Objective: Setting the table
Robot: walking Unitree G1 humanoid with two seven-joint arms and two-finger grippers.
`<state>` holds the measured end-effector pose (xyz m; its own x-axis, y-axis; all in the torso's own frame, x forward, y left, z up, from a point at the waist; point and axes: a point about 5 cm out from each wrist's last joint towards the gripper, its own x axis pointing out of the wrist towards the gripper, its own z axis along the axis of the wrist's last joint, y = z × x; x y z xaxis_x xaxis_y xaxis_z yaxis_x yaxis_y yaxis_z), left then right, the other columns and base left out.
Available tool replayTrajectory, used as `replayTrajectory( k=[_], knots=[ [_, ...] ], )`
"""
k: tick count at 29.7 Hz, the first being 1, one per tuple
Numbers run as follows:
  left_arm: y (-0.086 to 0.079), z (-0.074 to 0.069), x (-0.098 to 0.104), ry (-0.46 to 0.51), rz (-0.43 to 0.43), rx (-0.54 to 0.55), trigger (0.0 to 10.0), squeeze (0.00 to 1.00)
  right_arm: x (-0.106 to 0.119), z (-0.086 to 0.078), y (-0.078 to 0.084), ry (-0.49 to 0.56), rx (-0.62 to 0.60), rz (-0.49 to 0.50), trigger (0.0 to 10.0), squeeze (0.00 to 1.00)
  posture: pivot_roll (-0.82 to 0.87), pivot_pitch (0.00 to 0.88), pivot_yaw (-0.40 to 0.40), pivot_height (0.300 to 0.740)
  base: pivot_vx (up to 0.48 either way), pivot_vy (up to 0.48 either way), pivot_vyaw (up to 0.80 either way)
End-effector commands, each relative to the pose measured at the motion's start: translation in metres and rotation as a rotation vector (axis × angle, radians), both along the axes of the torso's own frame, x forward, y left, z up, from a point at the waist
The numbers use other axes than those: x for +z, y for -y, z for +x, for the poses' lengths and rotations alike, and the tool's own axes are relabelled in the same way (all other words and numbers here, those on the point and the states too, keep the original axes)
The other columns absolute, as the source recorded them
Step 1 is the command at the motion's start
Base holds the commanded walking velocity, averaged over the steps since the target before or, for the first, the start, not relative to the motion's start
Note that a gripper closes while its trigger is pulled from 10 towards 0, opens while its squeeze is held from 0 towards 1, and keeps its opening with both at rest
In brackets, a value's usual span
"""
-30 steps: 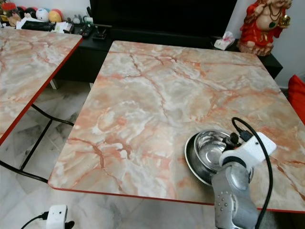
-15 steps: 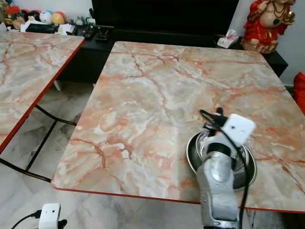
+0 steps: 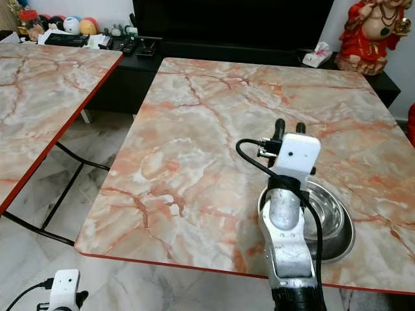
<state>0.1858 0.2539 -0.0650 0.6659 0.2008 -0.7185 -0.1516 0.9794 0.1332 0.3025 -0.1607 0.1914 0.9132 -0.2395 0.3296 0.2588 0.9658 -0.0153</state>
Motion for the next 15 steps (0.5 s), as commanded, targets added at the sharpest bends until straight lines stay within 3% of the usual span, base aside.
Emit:
replayTrajectory(
  k=[1, 8, 15],
  knots=[
    [0.0, -0.006, -0.003, -0.023, 0.002, 0.012, 10.0, 0.0, -0.001, 0.001, 0.003, -0.002, -0.002, -0.008, 10.0, 0.0, 0.11, 0.06, -0.026, 0.74, 0.0, 0.0, 0.0],
    [0.006, -0.007, -0.006, -0.031, -0.007, 0.004, 10.0, 0.0, -0.004, -0.008, 0.018, -0.006, -0.06, -0.022, 10.0, 0.0, 0.08, 0.054, -0.013, 0.74, 0.0, 0.0, 0.0],
    [0.013, 0.002, -0.004, -0.024, -0.009, -0.033, 10.0, 0.0, -0.005, -0.025, 0.038, -0.014, -0.134, -0.049, 10.0, 0.0, 0.01, 0.049, 0.026, 0.74, 0.0, 0.0, 0.0]
  ],
)
